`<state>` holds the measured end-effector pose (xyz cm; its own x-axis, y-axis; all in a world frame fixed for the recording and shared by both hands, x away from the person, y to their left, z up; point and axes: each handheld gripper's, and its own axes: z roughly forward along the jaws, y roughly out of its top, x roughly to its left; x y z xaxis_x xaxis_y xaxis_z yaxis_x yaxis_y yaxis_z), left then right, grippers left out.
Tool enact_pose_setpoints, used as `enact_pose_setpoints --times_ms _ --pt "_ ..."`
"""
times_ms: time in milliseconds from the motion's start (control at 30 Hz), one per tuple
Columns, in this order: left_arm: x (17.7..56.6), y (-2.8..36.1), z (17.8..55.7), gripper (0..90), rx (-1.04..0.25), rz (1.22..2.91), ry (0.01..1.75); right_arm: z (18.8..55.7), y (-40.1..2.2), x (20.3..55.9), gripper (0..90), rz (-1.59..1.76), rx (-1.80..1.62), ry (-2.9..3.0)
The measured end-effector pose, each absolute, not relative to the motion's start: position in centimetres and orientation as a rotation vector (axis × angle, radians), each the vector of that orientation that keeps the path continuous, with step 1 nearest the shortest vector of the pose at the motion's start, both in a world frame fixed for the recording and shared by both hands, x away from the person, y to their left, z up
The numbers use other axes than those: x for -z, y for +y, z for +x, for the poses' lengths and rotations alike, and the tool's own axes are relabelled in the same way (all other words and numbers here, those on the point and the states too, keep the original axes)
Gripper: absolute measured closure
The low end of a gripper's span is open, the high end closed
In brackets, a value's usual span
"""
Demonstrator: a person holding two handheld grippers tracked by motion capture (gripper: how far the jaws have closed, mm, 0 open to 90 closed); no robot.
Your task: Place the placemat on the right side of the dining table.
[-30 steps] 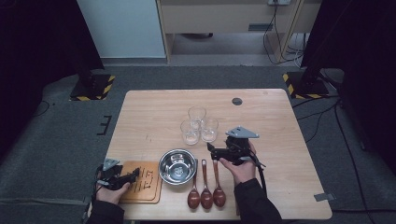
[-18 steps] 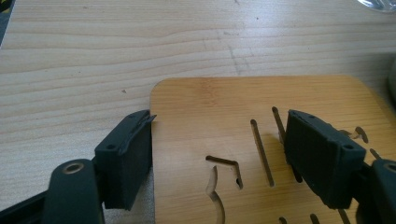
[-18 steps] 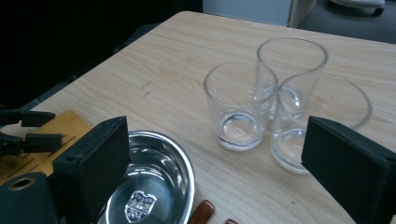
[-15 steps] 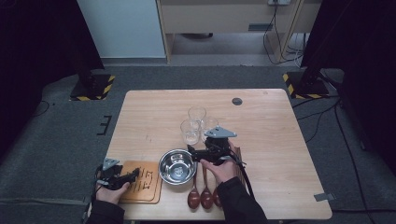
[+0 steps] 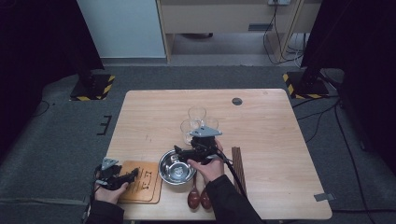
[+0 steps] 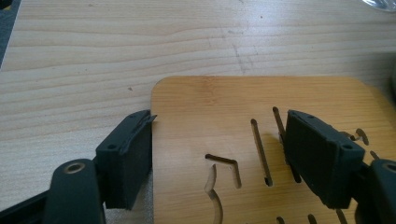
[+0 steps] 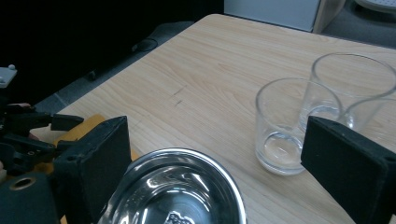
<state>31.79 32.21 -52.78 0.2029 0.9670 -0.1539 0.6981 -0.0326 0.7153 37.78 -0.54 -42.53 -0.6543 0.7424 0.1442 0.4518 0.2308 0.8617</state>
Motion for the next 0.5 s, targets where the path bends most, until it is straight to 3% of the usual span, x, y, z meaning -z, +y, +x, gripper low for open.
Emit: enact_pose_setpoints --times_ms 500 --pt "52.9 32.3 31.7 24.2 -0.503 1.796 1.548 37.7 2.4 42.2 8.7 1.077 -1.415 2.253"
